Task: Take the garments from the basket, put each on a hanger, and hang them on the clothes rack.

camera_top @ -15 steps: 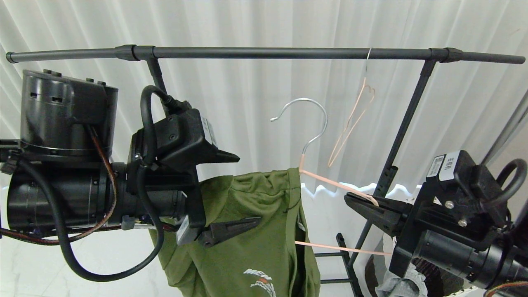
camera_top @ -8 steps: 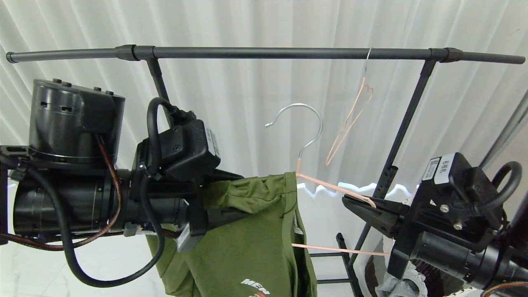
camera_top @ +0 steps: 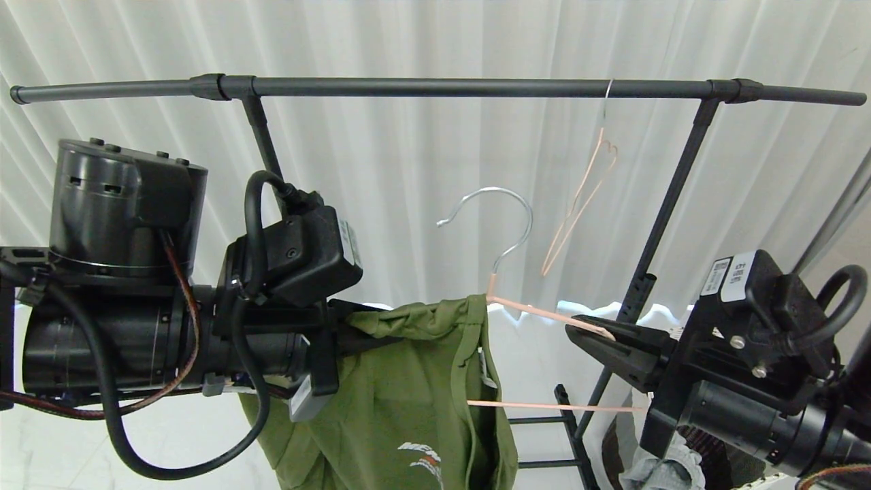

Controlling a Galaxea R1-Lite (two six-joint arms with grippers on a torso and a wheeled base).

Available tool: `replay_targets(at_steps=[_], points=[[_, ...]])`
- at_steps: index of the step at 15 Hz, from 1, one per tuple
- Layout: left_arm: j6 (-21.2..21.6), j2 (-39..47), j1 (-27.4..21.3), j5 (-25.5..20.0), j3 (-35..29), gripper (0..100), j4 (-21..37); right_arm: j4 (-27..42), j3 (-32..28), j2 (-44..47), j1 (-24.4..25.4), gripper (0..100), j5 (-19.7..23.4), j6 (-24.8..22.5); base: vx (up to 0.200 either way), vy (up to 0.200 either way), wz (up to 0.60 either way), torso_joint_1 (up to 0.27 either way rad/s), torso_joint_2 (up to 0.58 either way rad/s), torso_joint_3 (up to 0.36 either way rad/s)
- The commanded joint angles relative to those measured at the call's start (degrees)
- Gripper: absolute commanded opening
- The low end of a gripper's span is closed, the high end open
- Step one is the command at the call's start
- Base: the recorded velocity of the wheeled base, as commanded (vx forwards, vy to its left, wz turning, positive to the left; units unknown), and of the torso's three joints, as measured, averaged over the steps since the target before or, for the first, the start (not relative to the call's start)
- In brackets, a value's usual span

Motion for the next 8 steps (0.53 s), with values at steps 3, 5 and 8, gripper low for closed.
replay_targets(at_steps=[3,5,8], points=[[-0.34,-0.09,0.5,0.26,0.32,0,-1.18,0.22,0.12,-0.37,-0.25,100,-0.42,-0.41,0.0,0.0,0.0,0.0,0.0,0.0],[0.1,-0.17,1.55,0.7,0.41,0,-1.27,0.22,0.12,-0.46,-0.95,100,-1.57,-0.41,0.0,0.0,0.0,0.0,0.0,0.0],[-0.17,-0.26,2.08,5.53,0.85,0,-1.27,0.22,0.03,-1.08,-2.1,100,-1.83,-0.41,0.0,0.0,0.0,0.0,0.0,0.0]])
